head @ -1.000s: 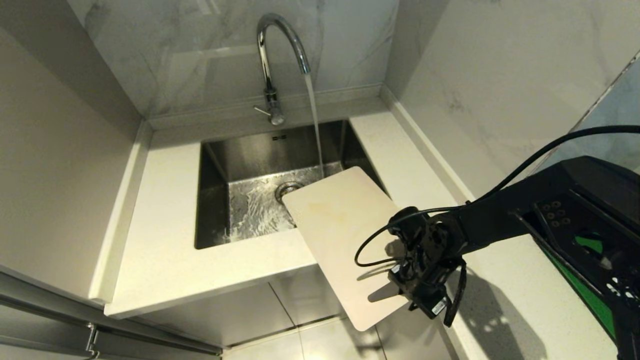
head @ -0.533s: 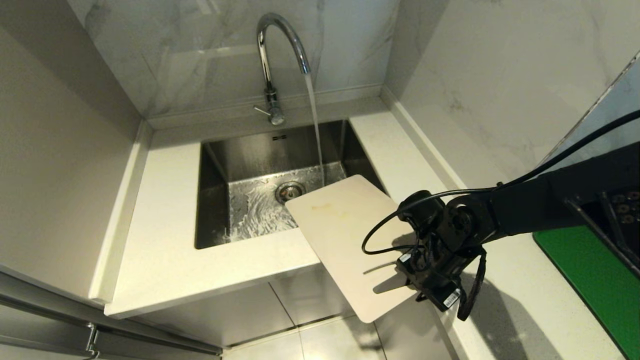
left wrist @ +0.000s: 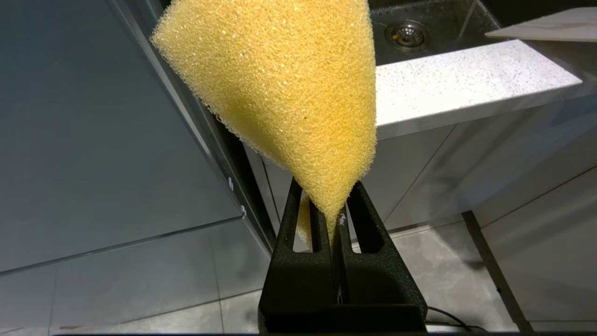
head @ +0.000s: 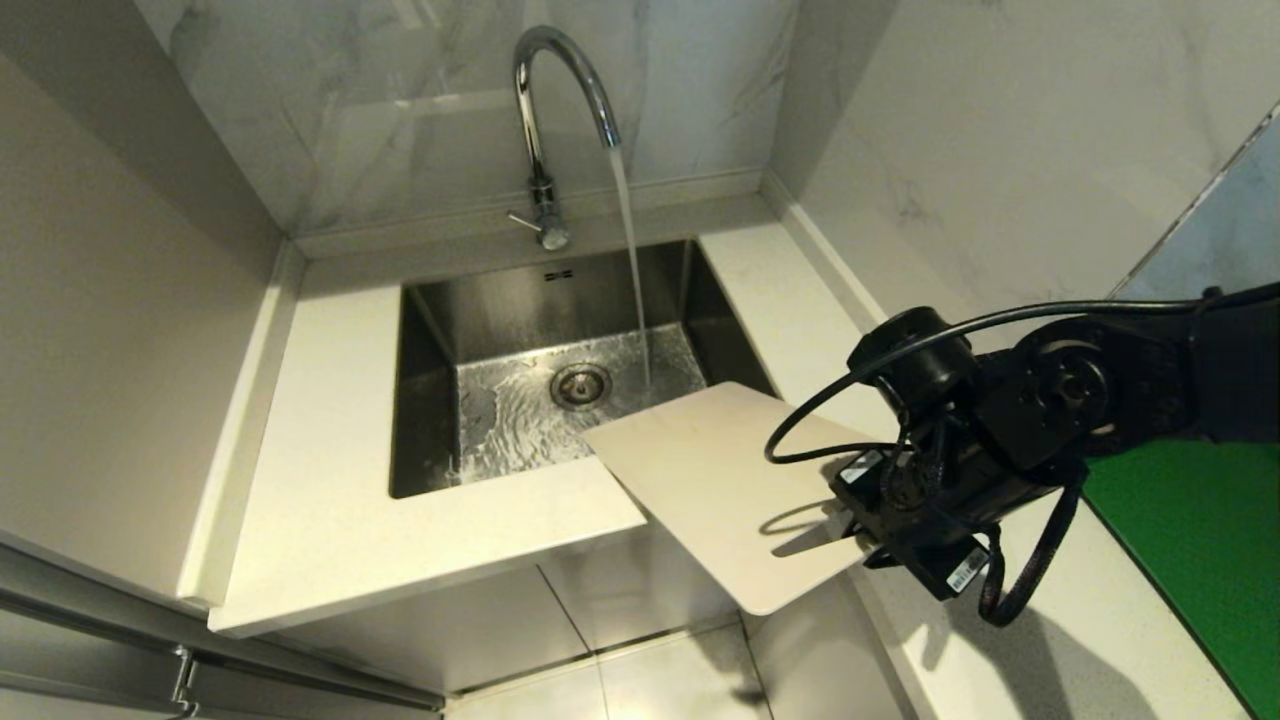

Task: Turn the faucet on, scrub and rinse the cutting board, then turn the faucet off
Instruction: Pick up the cutting board, then scrub the cutting board underwater

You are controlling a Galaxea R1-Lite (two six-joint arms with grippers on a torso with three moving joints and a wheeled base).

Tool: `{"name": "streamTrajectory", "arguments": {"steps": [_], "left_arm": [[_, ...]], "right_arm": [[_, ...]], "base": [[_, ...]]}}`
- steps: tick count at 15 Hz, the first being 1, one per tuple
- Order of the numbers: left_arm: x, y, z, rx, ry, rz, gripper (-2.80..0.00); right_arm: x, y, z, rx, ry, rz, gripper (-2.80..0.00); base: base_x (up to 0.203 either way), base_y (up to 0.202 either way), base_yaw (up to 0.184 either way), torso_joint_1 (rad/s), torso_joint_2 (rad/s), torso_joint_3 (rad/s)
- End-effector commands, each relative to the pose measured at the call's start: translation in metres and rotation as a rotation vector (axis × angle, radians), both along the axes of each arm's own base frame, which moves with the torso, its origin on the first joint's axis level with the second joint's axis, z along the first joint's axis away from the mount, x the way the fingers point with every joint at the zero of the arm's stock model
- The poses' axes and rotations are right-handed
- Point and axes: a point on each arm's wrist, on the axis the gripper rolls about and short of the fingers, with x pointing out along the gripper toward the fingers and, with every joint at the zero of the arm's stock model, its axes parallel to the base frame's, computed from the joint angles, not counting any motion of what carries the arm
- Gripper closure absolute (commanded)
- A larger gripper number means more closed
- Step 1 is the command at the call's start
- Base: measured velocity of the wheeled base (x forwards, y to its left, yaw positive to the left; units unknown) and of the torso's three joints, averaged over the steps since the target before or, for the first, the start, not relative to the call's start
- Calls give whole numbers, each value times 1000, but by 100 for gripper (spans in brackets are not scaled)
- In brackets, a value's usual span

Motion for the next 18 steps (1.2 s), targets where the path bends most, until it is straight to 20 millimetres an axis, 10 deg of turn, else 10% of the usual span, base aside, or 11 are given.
{"name": "streamTrajectory", "arguments": {"steps": [1, 18], "left_arm": [[0, 0, 0, 0, -3, 1, 0], [0, 0, 0, 0, -3, 1, 0]], "right_arm": [[-23, -7, 28, 17, -88, 30, 0], [-63, -34, 132, -220, -669, 355, 0]], "base": [[0, 0, 0, 0, 0, 0], [0, 0, 0, 0, 0, 0]]}}
